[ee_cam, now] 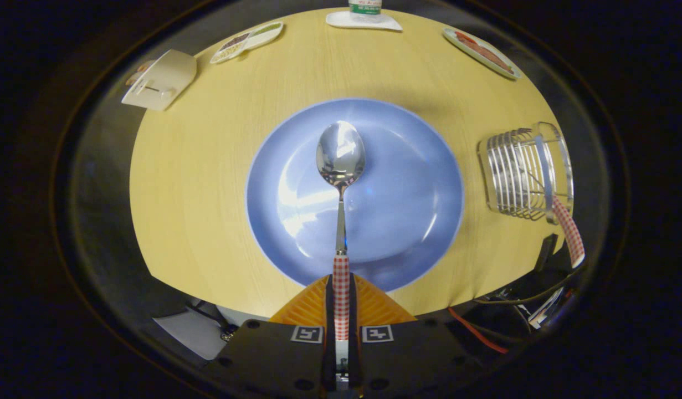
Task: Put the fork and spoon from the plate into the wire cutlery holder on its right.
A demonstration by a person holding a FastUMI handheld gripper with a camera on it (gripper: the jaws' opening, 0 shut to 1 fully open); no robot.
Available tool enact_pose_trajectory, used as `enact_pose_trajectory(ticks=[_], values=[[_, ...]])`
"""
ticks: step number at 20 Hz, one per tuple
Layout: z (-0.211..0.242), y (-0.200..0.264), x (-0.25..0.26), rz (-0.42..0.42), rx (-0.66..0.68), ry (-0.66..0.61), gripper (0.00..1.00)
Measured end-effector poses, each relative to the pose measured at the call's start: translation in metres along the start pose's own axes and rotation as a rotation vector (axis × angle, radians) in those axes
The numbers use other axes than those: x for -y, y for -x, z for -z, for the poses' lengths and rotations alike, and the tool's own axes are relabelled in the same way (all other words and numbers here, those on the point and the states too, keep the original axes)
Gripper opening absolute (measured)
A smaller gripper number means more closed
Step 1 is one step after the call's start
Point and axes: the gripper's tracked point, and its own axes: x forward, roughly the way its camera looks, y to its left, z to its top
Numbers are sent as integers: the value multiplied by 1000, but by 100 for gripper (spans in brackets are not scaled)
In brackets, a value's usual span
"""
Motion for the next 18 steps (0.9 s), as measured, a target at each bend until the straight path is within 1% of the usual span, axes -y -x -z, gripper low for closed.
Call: enact_pose_trajectory(ticks=[2, 9, 12, 14, 18], values=[[4, 18, 8, 8, -4, -32, 12], [14, 85, 54, 79, -49, -131, 11], [14, 113, 66, 45, -87, -240, 11], [13, 126, 78, 35, -135, -293, 11], [2, 137, 107, 28, -248, -390, 12]])
